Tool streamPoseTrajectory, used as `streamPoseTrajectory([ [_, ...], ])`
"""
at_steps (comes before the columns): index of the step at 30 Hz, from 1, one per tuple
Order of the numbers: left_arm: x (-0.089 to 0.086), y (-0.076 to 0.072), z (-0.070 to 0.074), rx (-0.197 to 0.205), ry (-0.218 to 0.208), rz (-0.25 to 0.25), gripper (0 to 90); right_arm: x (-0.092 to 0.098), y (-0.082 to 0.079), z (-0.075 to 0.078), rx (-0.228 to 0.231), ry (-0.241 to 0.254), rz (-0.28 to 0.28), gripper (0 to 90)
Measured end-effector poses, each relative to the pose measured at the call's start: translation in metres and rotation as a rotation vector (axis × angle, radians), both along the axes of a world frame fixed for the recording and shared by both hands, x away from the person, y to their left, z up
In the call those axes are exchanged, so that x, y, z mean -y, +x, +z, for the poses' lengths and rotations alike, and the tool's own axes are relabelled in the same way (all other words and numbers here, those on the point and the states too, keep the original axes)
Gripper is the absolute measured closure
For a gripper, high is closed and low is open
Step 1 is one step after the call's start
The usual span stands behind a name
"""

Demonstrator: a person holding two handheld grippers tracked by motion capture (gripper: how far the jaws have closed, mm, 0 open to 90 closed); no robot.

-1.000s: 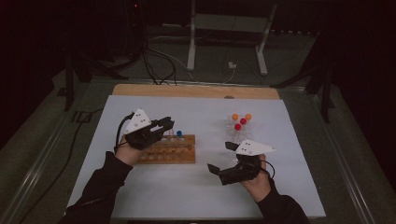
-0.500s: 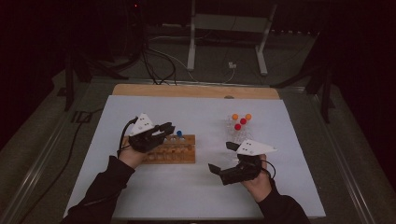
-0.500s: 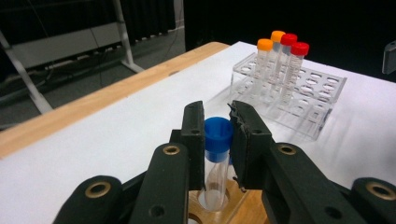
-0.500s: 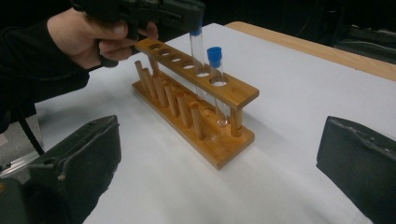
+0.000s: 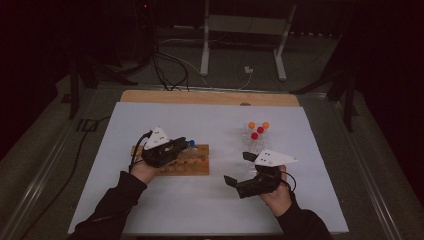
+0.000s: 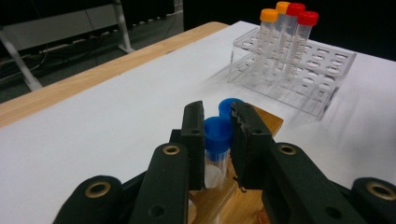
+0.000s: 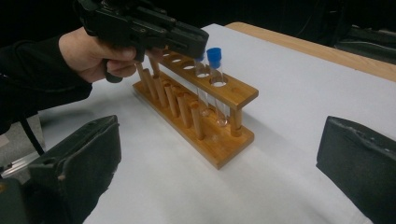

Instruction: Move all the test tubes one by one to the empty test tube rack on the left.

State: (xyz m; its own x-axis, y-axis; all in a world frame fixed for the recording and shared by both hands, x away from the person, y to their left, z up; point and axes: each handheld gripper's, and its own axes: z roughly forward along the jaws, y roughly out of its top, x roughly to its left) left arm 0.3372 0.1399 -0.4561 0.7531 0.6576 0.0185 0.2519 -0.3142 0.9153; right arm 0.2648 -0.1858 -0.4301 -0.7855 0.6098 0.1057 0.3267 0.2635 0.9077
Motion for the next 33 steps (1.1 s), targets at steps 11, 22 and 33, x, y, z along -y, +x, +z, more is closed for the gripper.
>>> streamPoseTrajectory([
  [11,-0.003,-0.001,0.0,-0.014,0.015,-0.013,77.1,0.002,0.0,0.001,0.0,0.006,-0.001,0.0],
  [22,-0.007,-0.004,0.004,-0.03,-0.001,-0.078,63.6,0.01,0.002,0.007,0.022,0.006,-0.02,0.0],
  [33,-0.005,-0.021,0.019,-0.03,-0.044,-0.125,24.5,0.037,0.015,0.01,0.043,-0.012,-0.127,0.0],
])
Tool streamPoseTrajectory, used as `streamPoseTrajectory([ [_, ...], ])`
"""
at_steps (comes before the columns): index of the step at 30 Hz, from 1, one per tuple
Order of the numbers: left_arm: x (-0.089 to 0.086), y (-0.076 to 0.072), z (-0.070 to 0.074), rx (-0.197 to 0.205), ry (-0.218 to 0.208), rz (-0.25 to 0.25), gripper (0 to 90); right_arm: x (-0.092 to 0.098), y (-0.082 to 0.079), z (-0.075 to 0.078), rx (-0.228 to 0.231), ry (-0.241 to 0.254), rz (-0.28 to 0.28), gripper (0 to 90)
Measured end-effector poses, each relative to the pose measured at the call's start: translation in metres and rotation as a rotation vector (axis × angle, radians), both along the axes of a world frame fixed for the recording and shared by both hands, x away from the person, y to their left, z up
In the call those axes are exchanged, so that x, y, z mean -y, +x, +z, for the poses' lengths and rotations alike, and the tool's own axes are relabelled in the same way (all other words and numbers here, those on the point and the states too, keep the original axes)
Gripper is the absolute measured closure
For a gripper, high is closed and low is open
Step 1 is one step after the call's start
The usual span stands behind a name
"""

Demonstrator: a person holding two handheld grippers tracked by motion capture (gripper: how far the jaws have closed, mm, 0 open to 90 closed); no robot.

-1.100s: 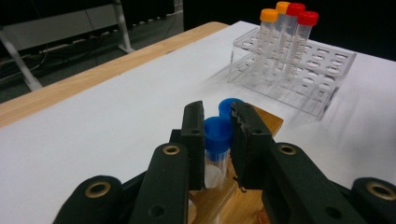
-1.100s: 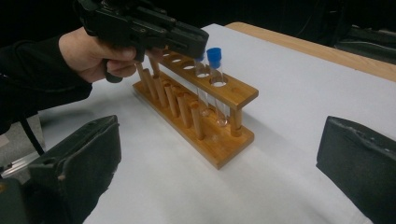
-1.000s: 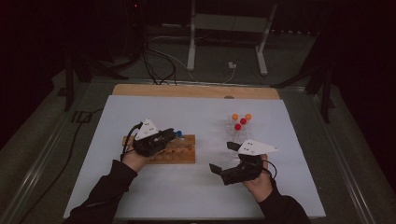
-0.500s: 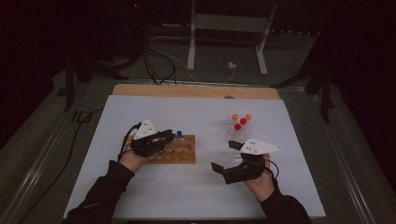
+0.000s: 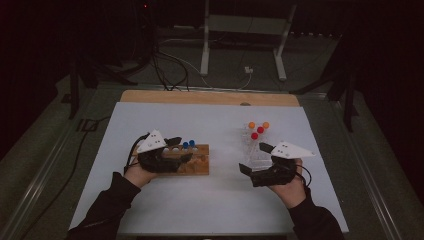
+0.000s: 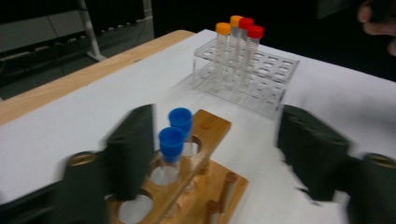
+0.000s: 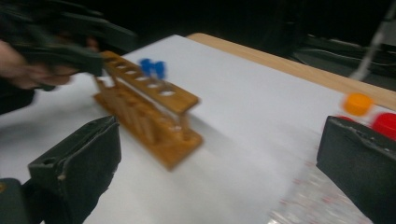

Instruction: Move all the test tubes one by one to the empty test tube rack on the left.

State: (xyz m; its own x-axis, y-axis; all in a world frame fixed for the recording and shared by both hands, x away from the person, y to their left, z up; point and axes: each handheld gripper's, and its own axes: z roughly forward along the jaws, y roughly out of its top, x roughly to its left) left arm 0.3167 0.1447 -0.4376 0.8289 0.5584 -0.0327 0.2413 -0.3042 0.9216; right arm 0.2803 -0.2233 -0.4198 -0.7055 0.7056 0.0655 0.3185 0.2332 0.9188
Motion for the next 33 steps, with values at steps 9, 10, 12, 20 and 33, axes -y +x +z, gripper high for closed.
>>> streamPoseTrajectory([
  [9,0.002,-0.008,0.005,-0.041,-0.014,-0.019,2.1,0.014,0.024,-0.017,-0.039,-0.024,-0.122,17.2],
  [10,0.001,-0.009,0.005,-0.042,-0.017,-0.026,2.1,0.015,0.027,-0.019,-0.044,-0.025,-0.127,17.9],
  [12,0.001,-0.01,0.006,-0.042,-0.019,-0.048,2.1,0.015,0.033,-0.023,-0.055,-0.039,-0.152,24.7],
  [20,0.001,-0.012,0.007,-0.039,-0.024,-0.068,2.1,0.019,0.053,-0.037,-0.124,-0.093,-0.196,51.5],
  [33,0.002,-0.011,0.006,-0.049,-0.012,-0.071,2.1,0.013,0.073,-0.046,-0.164,-0.155,-0.211,63.9],
])
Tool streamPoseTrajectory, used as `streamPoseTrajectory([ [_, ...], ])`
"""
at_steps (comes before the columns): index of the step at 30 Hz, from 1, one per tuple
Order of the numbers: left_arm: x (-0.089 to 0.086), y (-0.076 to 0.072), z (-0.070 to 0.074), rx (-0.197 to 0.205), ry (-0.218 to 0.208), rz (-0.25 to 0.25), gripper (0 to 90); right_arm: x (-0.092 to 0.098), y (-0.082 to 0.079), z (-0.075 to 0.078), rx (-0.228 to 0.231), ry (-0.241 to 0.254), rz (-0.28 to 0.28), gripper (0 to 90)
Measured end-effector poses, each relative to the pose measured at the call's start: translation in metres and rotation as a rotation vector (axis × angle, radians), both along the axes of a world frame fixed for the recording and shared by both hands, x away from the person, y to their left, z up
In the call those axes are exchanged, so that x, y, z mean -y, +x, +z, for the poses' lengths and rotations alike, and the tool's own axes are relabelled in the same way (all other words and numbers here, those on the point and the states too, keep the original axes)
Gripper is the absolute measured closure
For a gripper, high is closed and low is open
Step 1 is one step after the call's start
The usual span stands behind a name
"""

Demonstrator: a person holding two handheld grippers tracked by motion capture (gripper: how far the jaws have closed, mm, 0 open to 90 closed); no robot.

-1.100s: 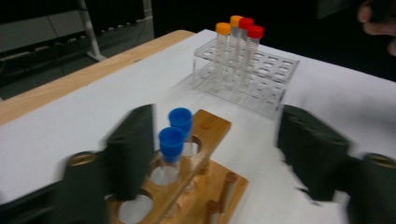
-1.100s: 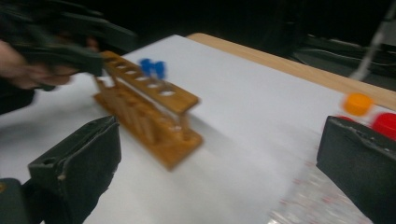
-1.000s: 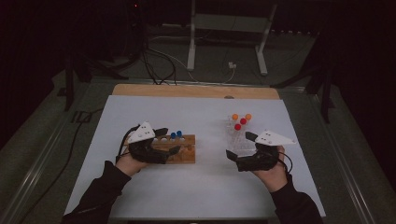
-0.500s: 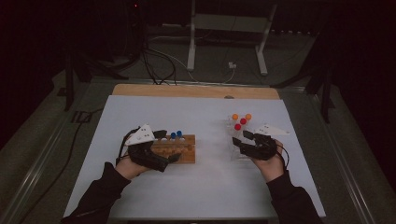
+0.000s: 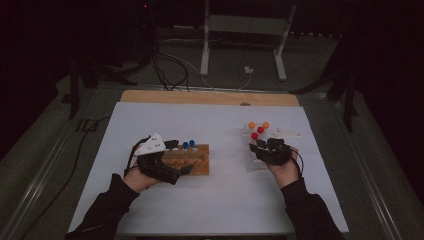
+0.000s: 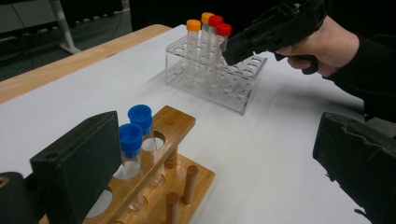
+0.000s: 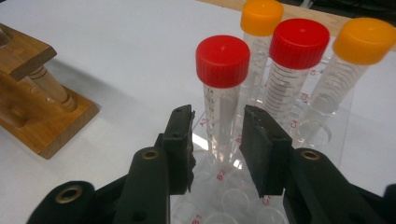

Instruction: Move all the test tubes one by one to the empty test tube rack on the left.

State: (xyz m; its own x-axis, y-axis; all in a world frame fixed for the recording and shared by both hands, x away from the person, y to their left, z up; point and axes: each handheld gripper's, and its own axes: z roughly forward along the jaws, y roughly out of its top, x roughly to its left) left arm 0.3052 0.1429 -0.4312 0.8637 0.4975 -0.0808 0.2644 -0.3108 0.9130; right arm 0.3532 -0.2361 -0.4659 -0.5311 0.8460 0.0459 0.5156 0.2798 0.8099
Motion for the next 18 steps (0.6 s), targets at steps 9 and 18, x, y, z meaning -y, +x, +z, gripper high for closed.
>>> streamPoseTrajectory([
  [9,-0.001,0.0,0.0,0.0,-0.002,-0.004,2.1,-0.003,0.005,-0.001,0.012,-0.015,-0.015,74.3],
  [18,-0.001,0.001,0.0,-0.005,0.004,0.0,2.1,0.0,-0.003,0.013,0.073,-0.003,-0.015,74.8],
])
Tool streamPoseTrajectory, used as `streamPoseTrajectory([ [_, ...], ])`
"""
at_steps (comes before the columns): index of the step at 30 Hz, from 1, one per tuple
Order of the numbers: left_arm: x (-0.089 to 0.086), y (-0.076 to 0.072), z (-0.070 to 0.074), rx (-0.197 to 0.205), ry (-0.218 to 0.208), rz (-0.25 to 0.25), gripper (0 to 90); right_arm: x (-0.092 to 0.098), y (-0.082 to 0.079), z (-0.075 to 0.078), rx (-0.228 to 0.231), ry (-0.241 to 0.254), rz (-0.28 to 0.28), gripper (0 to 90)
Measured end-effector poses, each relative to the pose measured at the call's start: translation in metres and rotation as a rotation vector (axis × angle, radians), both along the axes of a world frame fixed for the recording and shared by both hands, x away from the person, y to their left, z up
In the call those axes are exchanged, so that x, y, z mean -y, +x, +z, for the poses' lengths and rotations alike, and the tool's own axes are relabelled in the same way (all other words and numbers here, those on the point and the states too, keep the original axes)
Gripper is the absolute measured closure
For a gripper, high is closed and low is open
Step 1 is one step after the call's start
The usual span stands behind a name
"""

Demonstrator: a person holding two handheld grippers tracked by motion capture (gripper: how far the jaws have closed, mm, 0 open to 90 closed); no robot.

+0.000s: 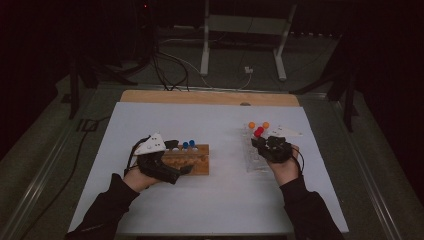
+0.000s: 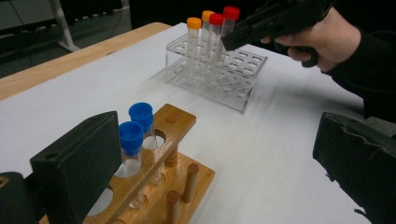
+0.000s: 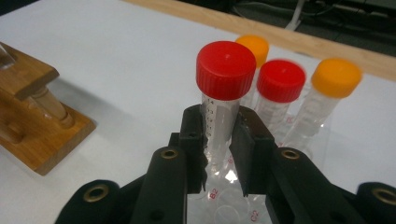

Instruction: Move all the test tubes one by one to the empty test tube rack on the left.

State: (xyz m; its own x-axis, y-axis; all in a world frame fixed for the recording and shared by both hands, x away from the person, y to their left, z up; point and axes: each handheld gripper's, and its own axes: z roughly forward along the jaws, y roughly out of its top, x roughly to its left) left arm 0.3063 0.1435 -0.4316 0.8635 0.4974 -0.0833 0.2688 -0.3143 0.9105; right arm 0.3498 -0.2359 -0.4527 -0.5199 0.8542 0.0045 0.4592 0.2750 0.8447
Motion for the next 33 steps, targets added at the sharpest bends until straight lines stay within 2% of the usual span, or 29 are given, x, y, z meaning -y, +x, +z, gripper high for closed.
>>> streamPoseTrajectory([
  [8,0.0,0.0,0.0,-0.004,0.005,-0.004,2.1,0.003,-0.008,0.016,0.041,0.013,-0.003,74.8],
  [13,0.001,-0.001,0.001,-0.001,0.007,-0.011,2.1,0.006,-0.016,0.029,0.085,0.024,-0.006,74.8],
  [18,0.002,-0.001,0.002,-0.003,0.01,-0.017,2.2,0.004,-0.024,0.039,0.113,0.035,0.017,74.9],
  [24,0.003,-0.003,0.003,-0.001,0.005,-0.025,2.2,-0.006,-0.031,0.041,0.108,0.033,0.066,74.8],
  [33,0.009,-0.005,0.008,-0.003,0.001,-0.057,2.3,-0.024,-0.038,0.031,0.064,0.026,0.14,74.9],
])
